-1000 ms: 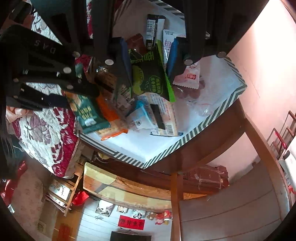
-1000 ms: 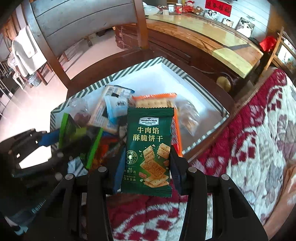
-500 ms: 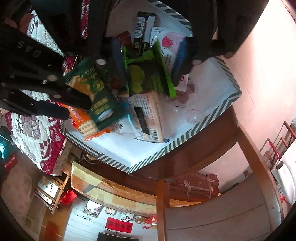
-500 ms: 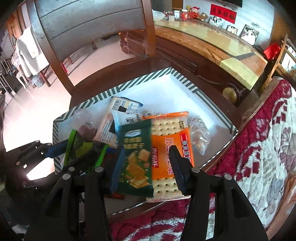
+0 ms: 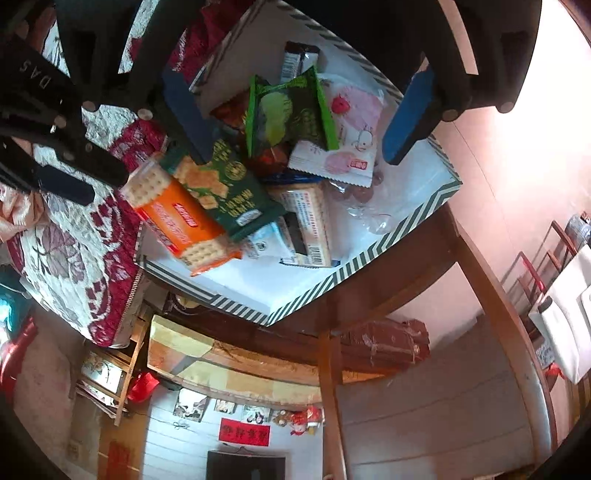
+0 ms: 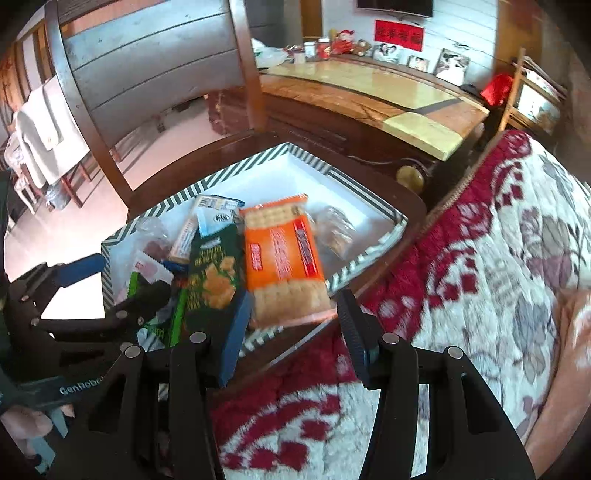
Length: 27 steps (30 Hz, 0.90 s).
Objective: Organize snacks
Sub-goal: 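Open both tools to drop the green packets into the tray, then lift both open tools away from the tray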
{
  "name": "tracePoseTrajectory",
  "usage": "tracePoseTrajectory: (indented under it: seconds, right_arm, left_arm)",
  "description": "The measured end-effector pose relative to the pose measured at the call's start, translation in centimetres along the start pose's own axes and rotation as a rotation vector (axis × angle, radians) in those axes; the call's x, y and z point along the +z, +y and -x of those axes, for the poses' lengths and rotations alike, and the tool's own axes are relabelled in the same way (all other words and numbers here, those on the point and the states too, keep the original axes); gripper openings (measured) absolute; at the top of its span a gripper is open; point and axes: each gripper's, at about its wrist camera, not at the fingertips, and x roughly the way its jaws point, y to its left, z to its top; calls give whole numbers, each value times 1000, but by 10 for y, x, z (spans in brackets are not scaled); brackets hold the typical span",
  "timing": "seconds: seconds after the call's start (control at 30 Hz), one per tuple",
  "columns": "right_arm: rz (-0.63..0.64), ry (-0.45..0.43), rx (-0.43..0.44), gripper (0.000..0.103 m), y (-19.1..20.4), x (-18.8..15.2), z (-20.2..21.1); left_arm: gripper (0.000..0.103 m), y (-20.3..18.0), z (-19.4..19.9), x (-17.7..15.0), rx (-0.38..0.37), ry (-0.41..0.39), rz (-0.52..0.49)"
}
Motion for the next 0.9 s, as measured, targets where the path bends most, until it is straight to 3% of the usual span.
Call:
tracePoseTrajectory:
  seconds: [0.17, 0.43, 0.9]
  right_arm:
    - [-30, -37, -9, 49, -7, -20, 16]
    - [-51, -25, -18, 49, -16, -42, 29]
    - [-75, -28, -21, 49, -28, -54, 41]
  left_arm:
    - [96, -9, 9, -8, -7, -10, -22]
    - [96, -25, 25, -17, -24, -29, -62]
    - [96, -42, 39, -21, -51, -48, -100]
